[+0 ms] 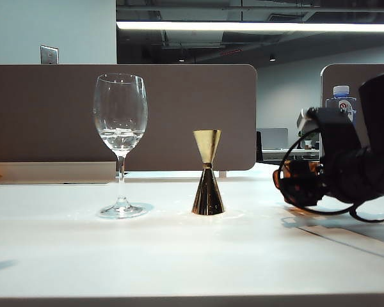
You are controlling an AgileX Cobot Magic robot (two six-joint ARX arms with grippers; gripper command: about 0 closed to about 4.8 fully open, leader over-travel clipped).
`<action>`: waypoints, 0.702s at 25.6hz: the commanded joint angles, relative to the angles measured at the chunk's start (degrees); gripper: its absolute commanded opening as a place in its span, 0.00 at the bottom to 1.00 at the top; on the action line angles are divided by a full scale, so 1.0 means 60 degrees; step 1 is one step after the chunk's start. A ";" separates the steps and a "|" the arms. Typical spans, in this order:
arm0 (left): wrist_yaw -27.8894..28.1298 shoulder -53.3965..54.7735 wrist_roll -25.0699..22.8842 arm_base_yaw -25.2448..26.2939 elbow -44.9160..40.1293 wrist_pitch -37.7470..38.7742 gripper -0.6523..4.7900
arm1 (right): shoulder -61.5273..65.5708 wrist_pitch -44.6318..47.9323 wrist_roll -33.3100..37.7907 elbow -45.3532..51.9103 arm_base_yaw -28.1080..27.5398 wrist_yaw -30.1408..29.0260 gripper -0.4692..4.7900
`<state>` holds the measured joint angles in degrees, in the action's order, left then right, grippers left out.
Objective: Pick up the small amber measuring cup and pour the water in it into the jigger, then pick up the jigger and pour the water in it into the wine glass.
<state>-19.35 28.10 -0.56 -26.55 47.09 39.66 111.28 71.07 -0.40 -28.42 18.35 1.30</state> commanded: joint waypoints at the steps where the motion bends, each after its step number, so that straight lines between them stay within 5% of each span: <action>1: -0.0022 0.0000 -0.0007 0.0004 0.0022 -0.0120 0.17 | 0.0175 0.0412 0.0080 -0.0022 0.0000 -0.0036 0.08; 6: -0.0025 0.0000 -0.0007 0.0004 0.0022 -0.0124 0.17 | 0.0295 0.0412 0.0142 0.0058 0.0000 -0.0175 0.11; 14: -0.0022 0.0000 -0.0007 0.0004 0.0022 -0.0120 0.17 | 0.0291 0.0444 0.0142 0.0284 0.0000 -0.0229 0.63; 18: -0.0025 0.0000 -0.0007 0.0004 0.0022 -0.0124 0.17 | 0.0284 0.0488 0.0142 0.0441 0.0004 -0.0215 0.77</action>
<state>-19.35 28.08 -0.56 -26.55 47.09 39.66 113.12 73.38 0.36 -25.82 18.35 -0.01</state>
